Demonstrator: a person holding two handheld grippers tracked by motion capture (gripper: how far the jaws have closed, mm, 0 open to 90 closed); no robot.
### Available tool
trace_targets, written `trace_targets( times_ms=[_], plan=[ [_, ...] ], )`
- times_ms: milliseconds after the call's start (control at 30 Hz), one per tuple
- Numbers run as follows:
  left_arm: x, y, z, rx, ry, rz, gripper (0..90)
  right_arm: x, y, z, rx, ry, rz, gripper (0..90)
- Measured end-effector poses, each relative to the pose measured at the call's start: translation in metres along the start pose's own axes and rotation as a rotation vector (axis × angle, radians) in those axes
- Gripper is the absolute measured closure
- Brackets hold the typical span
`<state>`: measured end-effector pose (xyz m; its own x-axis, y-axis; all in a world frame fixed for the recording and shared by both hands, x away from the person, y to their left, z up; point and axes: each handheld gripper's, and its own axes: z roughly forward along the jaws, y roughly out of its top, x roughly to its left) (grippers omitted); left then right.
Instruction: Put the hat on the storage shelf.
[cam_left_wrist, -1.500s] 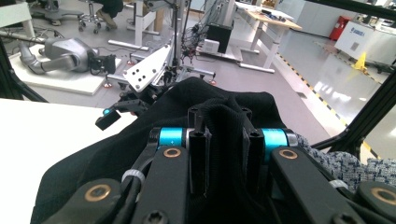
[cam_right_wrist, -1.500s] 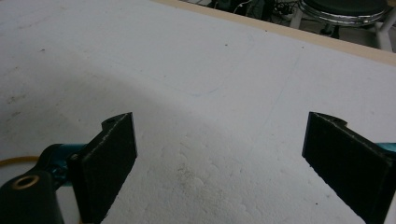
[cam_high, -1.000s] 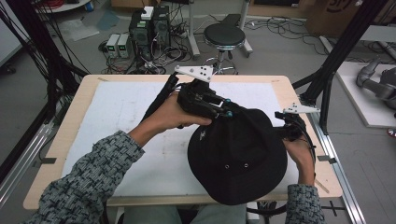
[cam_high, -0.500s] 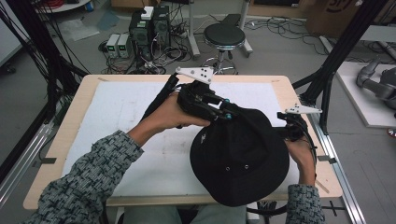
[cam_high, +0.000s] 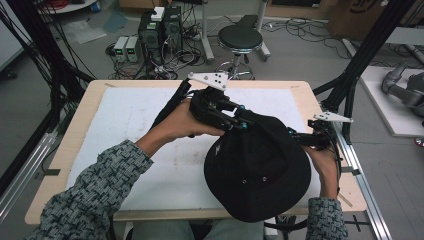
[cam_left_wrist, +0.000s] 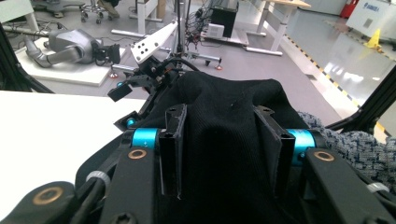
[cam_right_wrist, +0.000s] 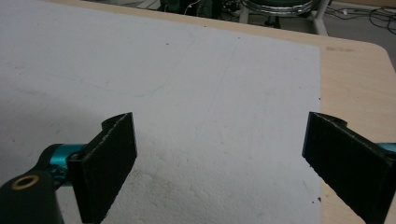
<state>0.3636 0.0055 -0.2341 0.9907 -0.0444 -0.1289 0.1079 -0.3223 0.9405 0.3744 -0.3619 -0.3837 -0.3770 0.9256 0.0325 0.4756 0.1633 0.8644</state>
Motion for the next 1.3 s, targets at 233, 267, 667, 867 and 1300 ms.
trace_targets(
  times_ms=[233,267,667,867,1300],
  plan=[
    [0.0,-0.002,-0.002,0.005,0.004,0.002,55.4,-0.003,0.0,-0.002,-0.009,-0.018,0.021,9.7],
    [0.0,-0.002,-0.002,0.001,0.001,-0.003,55.4,-0.003,0.0,-0.002,-0.009,-0.018,0.021,9.7],
    [0.001,-0.005,-0.009,0.007,-0.004,-0.018,49.7,-0.004,0.0,-0.002,-0.009,-0.015,0.023,9.7],
    [0.0,-0.006,-0.014,-0.002,0.006,-0.013,47.3,-0.004,-0.001,-0.002,-0.011,-0.014,0.027,9.7],
    [-0.005,-0.008,-0.042,-0.021,0.045,0.011,44.4,-0.004,-0.001,-0.002,-0.018,-0.01,0.032,9.8]
  ],
)
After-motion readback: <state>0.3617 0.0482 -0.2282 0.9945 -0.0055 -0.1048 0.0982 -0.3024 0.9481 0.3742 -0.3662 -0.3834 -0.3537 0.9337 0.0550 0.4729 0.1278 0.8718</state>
